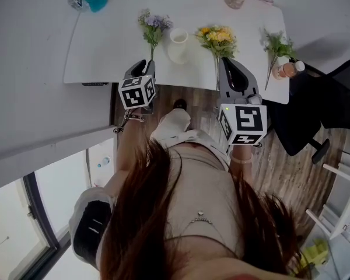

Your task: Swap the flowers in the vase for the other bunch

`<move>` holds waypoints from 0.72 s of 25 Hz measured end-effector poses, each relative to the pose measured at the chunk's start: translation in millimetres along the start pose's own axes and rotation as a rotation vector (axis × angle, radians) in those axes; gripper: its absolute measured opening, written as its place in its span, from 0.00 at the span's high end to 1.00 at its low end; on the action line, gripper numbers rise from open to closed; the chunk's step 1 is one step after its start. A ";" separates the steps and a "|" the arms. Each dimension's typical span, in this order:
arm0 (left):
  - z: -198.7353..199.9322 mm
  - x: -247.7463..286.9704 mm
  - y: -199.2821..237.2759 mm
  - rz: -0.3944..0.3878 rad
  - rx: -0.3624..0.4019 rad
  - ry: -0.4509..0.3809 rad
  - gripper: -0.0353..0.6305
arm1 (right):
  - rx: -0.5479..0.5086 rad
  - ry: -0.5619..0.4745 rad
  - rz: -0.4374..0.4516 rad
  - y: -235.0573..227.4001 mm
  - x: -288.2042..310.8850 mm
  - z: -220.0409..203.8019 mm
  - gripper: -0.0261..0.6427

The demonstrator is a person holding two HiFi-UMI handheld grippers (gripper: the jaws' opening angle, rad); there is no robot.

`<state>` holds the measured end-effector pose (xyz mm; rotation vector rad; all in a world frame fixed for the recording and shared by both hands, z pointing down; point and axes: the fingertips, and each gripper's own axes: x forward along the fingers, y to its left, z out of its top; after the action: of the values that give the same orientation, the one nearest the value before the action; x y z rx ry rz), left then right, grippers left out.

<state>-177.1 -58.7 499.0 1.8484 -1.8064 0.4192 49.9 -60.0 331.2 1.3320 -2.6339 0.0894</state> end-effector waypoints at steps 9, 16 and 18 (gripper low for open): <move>-3.3 -44.9 -23.4 0.016 0.015 -0.072 0.86 | 0.009 -0.008 0.016 13.7 -36.3 -9.1 0.92; 3.9 -83.9 -46.3 0.004 0.033 -0.147 0.89 | 0.028 -0.008 0.028 23.4 -58.0 -18.2 0.92; 5.7 -95.6 -51.5 0.002 0.041 -0.170 0.90 | 0.027 -0.013 0.036 28.6 -65.9 -19.1 0.92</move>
<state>-133.0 16.2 433.7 1.9623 -1.9242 0.3098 67.8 11.9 338.0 1.2978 -2.6774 0.1225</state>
